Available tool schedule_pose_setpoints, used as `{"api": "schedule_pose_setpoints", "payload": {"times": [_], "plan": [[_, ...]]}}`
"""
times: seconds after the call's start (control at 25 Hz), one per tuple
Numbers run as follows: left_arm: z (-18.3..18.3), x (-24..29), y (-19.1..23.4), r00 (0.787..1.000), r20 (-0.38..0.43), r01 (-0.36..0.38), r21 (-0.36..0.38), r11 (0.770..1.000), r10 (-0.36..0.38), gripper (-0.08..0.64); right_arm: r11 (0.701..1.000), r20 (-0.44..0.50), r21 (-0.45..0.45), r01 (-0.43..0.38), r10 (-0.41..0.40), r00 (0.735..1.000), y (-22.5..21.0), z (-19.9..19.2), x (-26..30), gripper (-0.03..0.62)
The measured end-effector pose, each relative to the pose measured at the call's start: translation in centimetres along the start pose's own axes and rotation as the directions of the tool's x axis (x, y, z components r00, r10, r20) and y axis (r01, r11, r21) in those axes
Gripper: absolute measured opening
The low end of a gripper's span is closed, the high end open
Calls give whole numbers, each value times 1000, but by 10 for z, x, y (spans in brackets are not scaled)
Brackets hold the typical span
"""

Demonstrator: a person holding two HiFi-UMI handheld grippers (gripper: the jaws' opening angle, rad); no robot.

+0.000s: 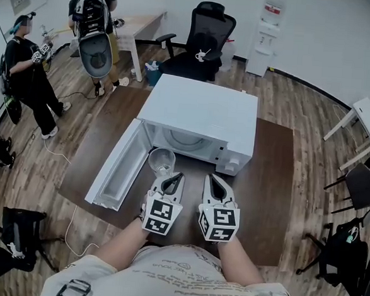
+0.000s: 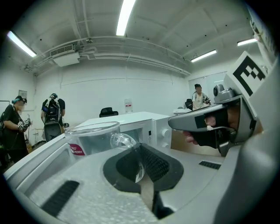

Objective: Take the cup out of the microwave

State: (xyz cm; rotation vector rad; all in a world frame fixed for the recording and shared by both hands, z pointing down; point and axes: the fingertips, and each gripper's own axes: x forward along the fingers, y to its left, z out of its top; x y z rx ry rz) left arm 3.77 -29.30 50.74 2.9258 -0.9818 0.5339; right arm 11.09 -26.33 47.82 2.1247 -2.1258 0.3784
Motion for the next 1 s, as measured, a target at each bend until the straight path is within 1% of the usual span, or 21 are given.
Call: {"api": "schedule_pose_setpoints", "payload": {"times": [0.24, 0.44, 0.64, 0.8, 1.0], "plan": [[-2, -5, -4, 1000, -6, -10, -12, 1000, 10, 15, 1000, -2, -5, -19, 19, 1000, 3, -1, -3, 12], [-1, -4, -5, 1000, -8, -10, -25, 1000, 10, 15, 1000, -7, -5, -16, 16, 1000, 1, -1, -5, 12], [3, -3, -6, 1000, 7, -1, -12, 1000, 1, 15, 1000, -7, -6, -15, 15, 1000, 1, 0, -5, 12], [1, 0, -3, 1000, -3, 4, -27, 1000, -4, 15, 1000, -14, -7, -8, 8, 1000, 3, -2, -3, 12], [1, 2, 3, 1000, -5, 2, -28, 1000, -3, 15, 1000, -18, -13, -6, 5, 1000, 4, -1, 0, 12]]}}
